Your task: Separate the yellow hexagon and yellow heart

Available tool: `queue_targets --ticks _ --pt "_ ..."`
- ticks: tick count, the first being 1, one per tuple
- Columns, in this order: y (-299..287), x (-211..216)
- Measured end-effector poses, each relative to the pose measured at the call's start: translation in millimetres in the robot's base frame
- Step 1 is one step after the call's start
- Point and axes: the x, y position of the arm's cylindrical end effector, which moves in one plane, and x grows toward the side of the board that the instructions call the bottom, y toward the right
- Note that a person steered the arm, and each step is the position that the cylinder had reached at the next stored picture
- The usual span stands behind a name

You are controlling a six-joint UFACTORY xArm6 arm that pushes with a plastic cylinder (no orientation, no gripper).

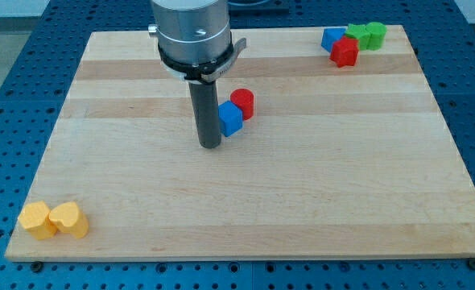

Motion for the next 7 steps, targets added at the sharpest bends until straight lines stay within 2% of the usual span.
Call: queue_targets --ticks 1,3,4,5,6,7 --pt "-4.4 5.0" --pt "-18.6 55.4" --pt "-102.7 55.4" --pt "-211.6 55.4" --pt "-246.4 54.1" --pt "-247.4 62.1"
